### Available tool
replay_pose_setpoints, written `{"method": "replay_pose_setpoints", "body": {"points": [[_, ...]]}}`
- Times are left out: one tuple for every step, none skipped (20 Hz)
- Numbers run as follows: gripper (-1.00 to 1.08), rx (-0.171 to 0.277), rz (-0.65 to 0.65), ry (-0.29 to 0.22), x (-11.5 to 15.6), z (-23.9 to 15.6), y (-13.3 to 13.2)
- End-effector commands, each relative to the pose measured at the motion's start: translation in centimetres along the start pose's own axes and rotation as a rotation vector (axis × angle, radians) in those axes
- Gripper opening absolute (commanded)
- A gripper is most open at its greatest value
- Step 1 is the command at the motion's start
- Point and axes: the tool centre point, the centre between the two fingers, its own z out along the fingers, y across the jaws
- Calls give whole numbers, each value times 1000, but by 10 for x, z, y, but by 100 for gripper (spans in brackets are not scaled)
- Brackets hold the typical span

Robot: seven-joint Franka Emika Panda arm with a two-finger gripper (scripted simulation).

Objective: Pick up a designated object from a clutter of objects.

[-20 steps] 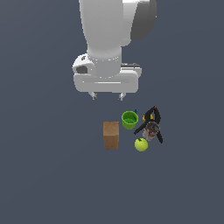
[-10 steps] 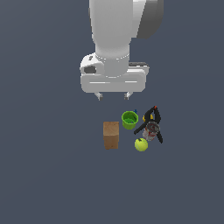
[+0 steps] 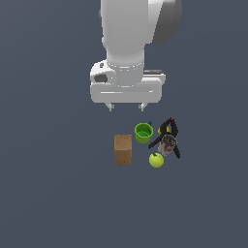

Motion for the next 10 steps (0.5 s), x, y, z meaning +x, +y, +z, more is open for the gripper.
{"method": "replay_pose_setpoints", "body": {"points": [[100, -1, 9, -1, 1, 4, -4], [100, -2, 15, -1, 2, 6, -6], [100, -3, 21, -1, 2, 8, -8], [100, -4, 28, -2, 3, 10, -11], [100, -5, 35, -2, 4, 13, -13], [100, -6, 43, -2, 5, 16, -16], [100, -7, 52, -3, 5, 19, -20], [100, -8, 61, -3, 6, 22, -23], [100, -9, 71, -3, 7, 26, -27], [100, -10, 81, -3, 8, 30, -31]]}}
